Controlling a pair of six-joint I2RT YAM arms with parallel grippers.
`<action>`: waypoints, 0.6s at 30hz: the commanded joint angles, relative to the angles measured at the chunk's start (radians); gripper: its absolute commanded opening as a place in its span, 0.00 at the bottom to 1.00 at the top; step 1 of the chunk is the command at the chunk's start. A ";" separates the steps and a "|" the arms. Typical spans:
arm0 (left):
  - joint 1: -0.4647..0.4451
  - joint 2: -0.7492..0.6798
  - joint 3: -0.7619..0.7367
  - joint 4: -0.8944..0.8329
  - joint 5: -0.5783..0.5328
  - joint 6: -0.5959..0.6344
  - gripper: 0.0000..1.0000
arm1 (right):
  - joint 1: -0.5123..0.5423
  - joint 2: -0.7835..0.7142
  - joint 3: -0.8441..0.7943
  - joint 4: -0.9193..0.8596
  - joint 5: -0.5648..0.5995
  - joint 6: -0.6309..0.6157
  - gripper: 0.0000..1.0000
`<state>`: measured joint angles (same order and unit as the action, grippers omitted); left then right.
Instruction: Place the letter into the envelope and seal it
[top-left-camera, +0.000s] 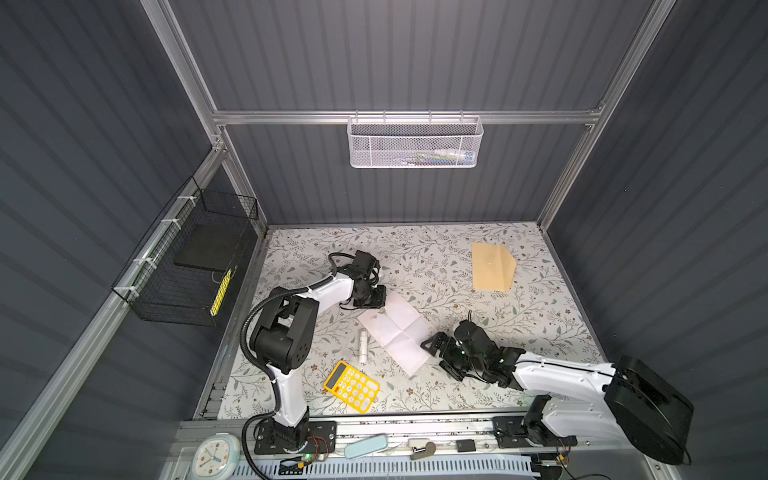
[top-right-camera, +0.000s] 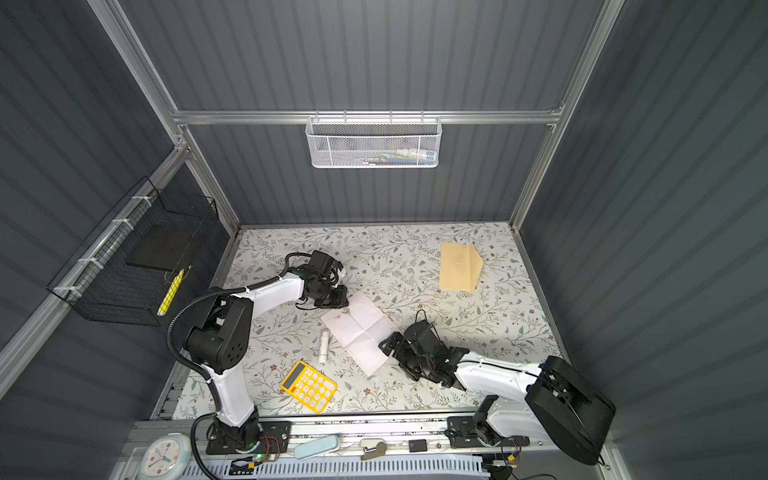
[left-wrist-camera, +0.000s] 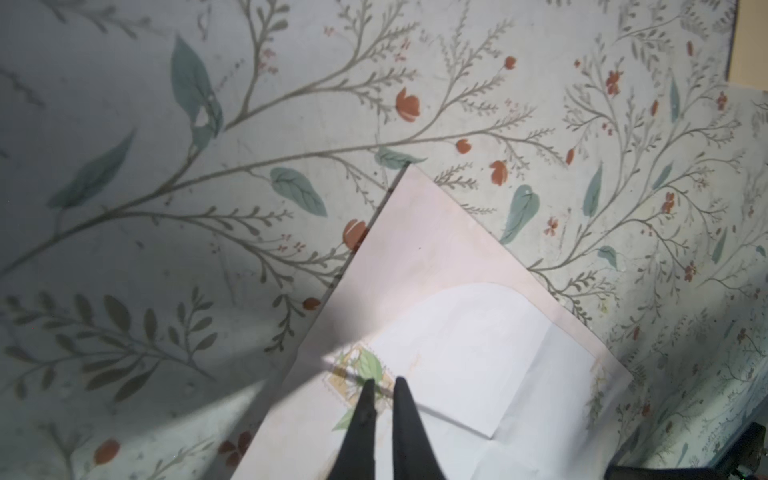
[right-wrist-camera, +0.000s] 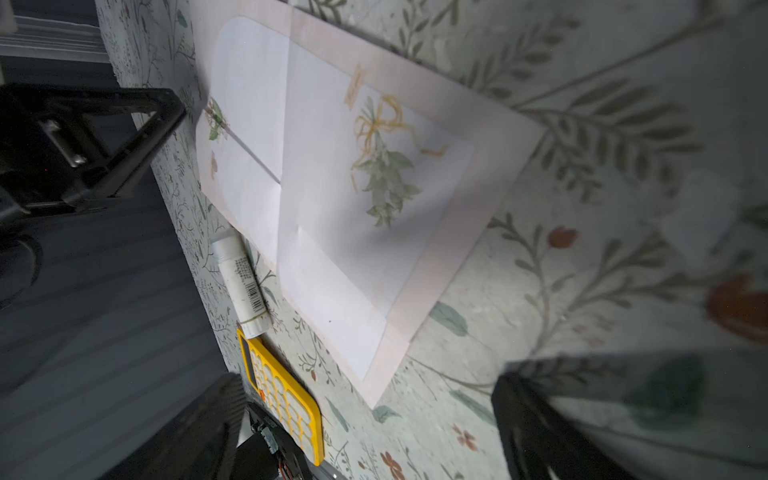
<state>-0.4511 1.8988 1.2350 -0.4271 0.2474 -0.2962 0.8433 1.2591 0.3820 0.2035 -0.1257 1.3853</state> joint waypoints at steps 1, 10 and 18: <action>-0.001 0.014 -0.030 -0.027 -0.071 -0.012 0.05 | 0.010 0.045 0.003 0.023 0.046 0.023 0.95; -0.008 -0.022 -0.151 0.028 -0.063 -0.061 0.03 | 0.007 0.090 0.032 0.116 0.046 -0.007 0.95; -0.031 -0.037 -0.210 0.068 -0.038 -0.093 0.02 | -0.020 0.095 0.077 0.155 0.020 -0.049 0.95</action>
<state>-0.4641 1.8393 1.0714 -0.2886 0.2020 -0.3656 0.8341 1.3479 0.4263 0.3309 -0.1032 1.3682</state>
